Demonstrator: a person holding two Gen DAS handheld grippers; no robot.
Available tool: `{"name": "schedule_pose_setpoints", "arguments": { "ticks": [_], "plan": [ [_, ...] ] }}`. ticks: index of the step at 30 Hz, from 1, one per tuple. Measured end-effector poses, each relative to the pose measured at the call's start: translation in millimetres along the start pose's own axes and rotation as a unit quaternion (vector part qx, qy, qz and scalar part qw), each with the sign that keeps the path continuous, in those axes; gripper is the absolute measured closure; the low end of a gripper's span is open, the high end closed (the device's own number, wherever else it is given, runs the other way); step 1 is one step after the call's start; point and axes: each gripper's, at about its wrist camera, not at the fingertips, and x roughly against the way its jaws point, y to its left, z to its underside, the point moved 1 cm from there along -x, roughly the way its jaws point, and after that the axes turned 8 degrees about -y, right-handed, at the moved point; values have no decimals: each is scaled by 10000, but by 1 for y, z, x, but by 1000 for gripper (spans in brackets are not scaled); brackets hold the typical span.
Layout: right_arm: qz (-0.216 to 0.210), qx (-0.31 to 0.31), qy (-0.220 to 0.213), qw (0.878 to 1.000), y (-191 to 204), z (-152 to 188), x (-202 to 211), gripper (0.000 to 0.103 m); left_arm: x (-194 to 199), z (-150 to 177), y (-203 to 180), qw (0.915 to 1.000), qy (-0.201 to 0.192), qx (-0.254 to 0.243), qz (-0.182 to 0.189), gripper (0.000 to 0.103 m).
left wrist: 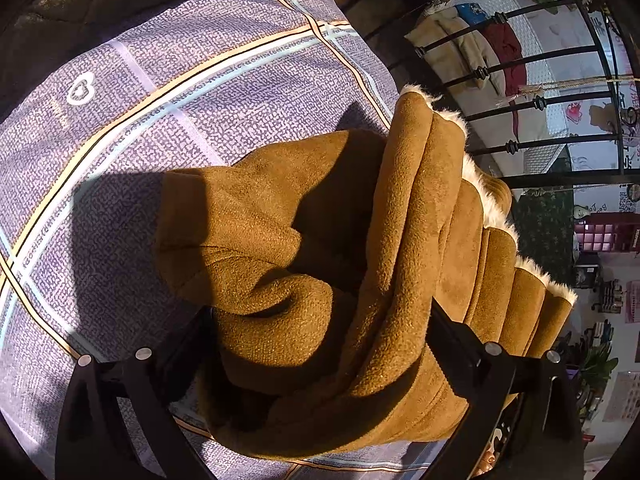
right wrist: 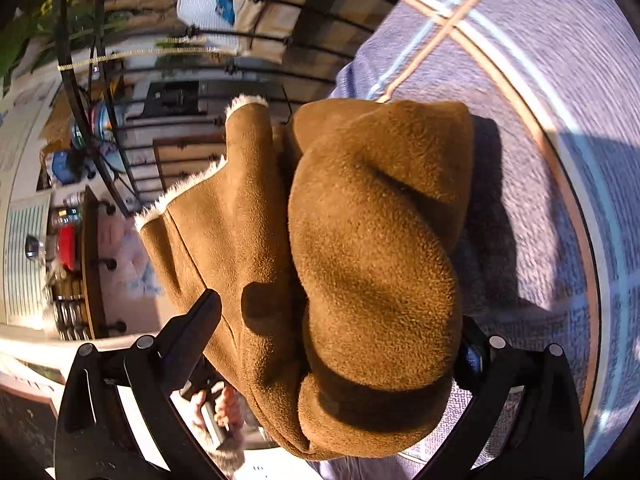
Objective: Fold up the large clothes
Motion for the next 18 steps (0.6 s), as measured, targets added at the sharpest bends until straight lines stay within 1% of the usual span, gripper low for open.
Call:
{"name": "schedule_pose_setpoints", "arguments": {
  "ticks": [3, 4, 5, 6, 8, 9, 10, 11, 12, 13, 15, 16, 18],
  "plan": [
    [539, 500, 373, 9966, 12, -3, -23, 4, -2, 1, -6, 9999, -7, -74, -151, 6],
    [710, 696, 455, 9940, 17, -4, -31, 4, -2, 3, -7, 9998, -30, -102, -185, 6],
    [1019, 897, 569, 9891, 21, -4, -41, 4, -2, 4, -8, 9997, -53, -129, -213, 6],
    [1180, 884, 612, 9872, 21, -8, -47, 4, -3, 5, -8, 9996, -85, -134, -232, 6],
    [1150, 666, 551, 9896, 16, -13, -51, 4, -1, 8, -10, 9995, -156, -123, -265, 7],
    [1173, 683, 548, 9892, 15, -13, -51, 5, 0, 9, -10, 9993, -187, -135, -291, 9],
    [1221, 789, 487, 9882, 18, -11, -49, 6, 3, 11, -11, 9992, -221, -129, -311, 13],
    [1290, 868, 390, 9871, 19, -9, -45, 11, 5, 12, -13, 9991, -250, -130, -323, 15],
    [1353, 897, 269, 9864, 21, -6, -41, 18, 9, 14, -15, 9989, -289, -155, -324, 21],
    [1392, 897, 146, 9861, 23, -3, -36, 22, 12, 15, -17, 9987, -325, -205, -328, 25],
    [1409, 990, -54, 9851, 26, 5, -27, 37, 17, 17, -22, 9982, -376, -311, -356, 32],
    [1437, 1081, -134, 9836, 30, 10, -23, 39, 20, 18, -24, 9980, -399, -341, -357, 36],
    [1493, 1311, -263, 9797, 39, 20, -18, 45, 25, 21, -25, 9975, -456, -415, -339, 41]
  ]
}}
